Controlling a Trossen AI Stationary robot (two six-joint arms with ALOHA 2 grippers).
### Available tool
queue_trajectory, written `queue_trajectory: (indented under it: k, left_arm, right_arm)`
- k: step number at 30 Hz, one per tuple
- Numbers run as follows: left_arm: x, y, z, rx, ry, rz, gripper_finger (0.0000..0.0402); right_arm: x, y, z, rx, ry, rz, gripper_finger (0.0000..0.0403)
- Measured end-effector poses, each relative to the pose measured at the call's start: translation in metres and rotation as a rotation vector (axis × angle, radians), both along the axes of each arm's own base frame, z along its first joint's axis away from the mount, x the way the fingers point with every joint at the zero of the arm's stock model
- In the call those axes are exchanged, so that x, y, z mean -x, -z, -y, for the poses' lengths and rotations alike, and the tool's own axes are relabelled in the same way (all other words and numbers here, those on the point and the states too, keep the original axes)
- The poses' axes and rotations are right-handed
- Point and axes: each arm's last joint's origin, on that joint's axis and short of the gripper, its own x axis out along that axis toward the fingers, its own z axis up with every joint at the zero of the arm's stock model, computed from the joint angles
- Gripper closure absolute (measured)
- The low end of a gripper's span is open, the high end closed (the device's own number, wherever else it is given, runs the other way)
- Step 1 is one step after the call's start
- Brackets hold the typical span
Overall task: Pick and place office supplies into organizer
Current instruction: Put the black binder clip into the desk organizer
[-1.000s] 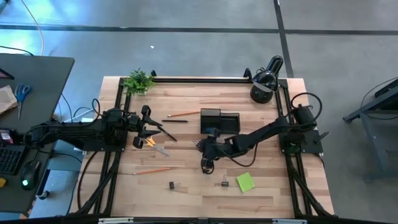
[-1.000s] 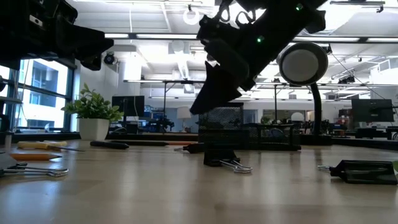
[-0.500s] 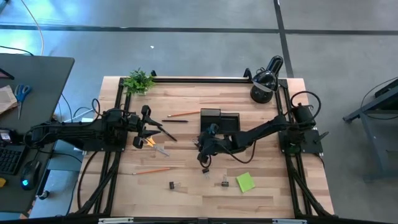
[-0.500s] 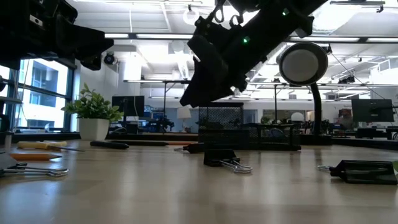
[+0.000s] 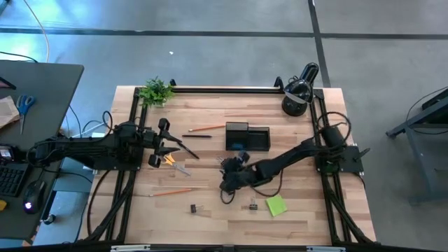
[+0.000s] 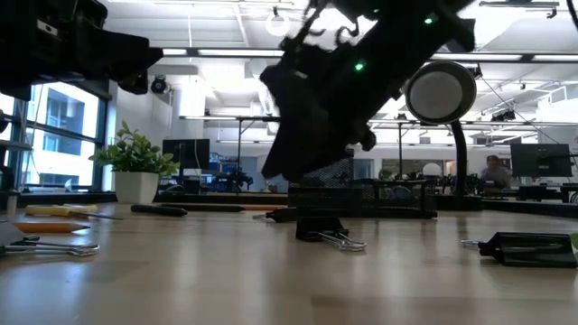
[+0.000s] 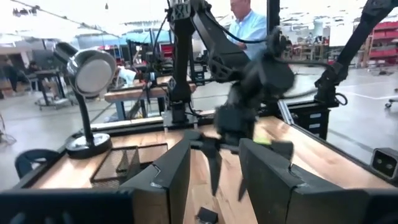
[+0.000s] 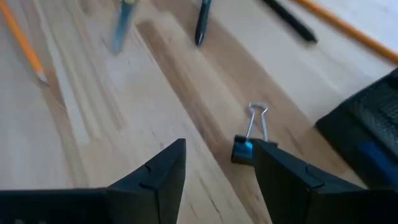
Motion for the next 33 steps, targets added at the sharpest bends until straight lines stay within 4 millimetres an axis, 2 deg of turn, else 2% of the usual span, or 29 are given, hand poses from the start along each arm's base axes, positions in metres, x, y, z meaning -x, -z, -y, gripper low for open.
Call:
queue_trajectory:
  k: [7,15,23,33]
  left_arm:
    - [0.0,-0.002,0.0,-0.043,-0.003,0.02,0.0273]
    - [0.0,-0.001,0.0,-0.039,-0.004,0.012,0.0273]
    - [0.0,0.002,0.0,-0.001,-0.001,-0.022,0.0273]
    - [0.0,0.004,0.0,0.032,0.003,-0.041,0.0273]
  right_arm:
    - [-0.023,0.0,-0.006,0.109,0.084,-0.169,0.0151]
    - [-0.029,0.011,-0.007,0.152,0.12,-0.238,0.0074]
    - [-0.02,0.025,-0.004,0.154,0.166,-0.22,0.0067]
    - [-0.024,0.026,0.005,0.162,0.184,-0.198,0.0073]
